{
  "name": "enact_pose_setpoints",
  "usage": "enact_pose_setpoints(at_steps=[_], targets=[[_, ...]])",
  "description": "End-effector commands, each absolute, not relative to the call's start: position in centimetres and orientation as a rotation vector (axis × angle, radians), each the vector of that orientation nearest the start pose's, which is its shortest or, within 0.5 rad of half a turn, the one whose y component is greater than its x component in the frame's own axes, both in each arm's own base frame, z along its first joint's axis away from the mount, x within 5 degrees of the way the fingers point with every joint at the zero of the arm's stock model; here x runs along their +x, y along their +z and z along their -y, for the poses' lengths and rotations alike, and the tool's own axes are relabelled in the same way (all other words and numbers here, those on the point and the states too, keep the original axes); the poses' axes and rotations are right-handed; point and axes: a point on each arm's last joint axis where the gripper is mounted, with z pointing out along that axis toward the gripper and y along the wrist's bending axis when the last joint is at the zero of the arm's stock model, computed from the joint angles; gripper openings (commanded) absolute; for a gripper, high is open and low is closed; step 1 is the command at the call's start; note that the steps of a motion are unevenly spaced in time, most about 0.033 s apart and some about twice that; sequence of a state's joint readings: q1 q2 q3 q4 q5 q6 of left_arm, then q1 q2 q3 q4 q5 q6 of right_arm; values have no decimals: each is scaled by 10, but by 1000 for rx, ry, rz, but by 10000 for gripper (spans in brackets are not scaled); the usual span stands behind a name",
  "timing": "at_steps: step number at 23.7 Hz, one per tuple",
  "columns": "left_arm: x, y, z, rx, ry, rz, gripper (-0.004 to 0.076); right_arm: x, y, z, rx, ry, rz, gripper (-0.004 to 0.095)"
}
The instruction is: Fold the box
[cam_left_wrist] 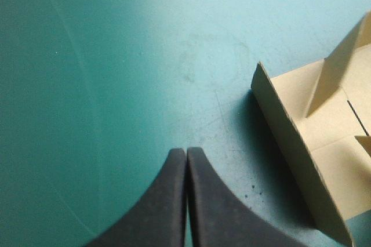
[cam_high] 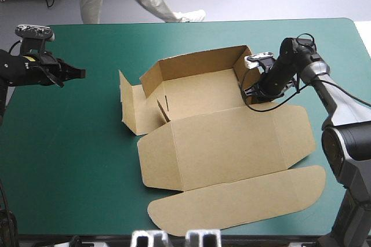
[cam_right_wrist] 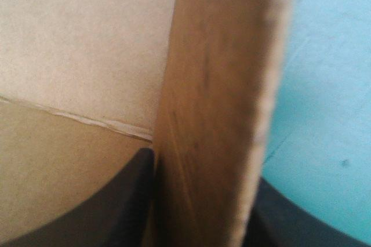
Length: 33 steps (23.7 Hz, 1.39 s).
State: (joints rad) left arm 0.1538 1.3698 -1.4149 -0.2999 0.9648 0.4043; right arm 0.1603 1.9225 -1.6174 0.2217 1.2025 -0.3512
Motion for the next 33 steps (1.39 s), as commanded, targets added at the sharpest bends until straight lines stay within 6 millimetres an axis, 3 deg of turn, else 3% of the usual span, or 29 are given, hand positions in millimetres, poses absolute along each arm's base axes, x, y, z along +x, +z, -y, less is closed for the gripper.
enact_pose_setpoints(at_steps=[1,4,7,10,13,18,22,29,30,32,33], targets=[[282,420,-21,191,-99,-2234,-10,385,298,-84,-585,327,-2805,728],[282,420,-21,193,-102,-2241,-10,381,325,-83,-555,319,-2729,750],[282,420,-21,193,-102,-2241,-10,371,372,-81,-562,291,-2584,750],[282,420,-21,192,-104,-2241,-10,370,386,-81,-565,280,-2536,750],[282,420,-21,189,-105,-2234,-10,376,377,-82,-572,280,-2558,750],[283,421,-21,187,-102,-2226,-10,401,335,-85,-578,279,-2665,713],[282,420,-20,192,-108,-2242,-10,413,309,-86,-564,288,-2733,606],[281,419,-19,189,-123,-2251,-10,418,300,-87,-618,280,-2721,229],[281,419,-19,189,-123,-2251,-10,418,300,-87,-664,274,-2715,96],[281,419,-19,186,-127,-2256,-10,417,301,-87,-702,269,-2708,-18],[281,419,-19,187,-125,-2256,-10,418,304,-86,-691,275,-2700,-20]])
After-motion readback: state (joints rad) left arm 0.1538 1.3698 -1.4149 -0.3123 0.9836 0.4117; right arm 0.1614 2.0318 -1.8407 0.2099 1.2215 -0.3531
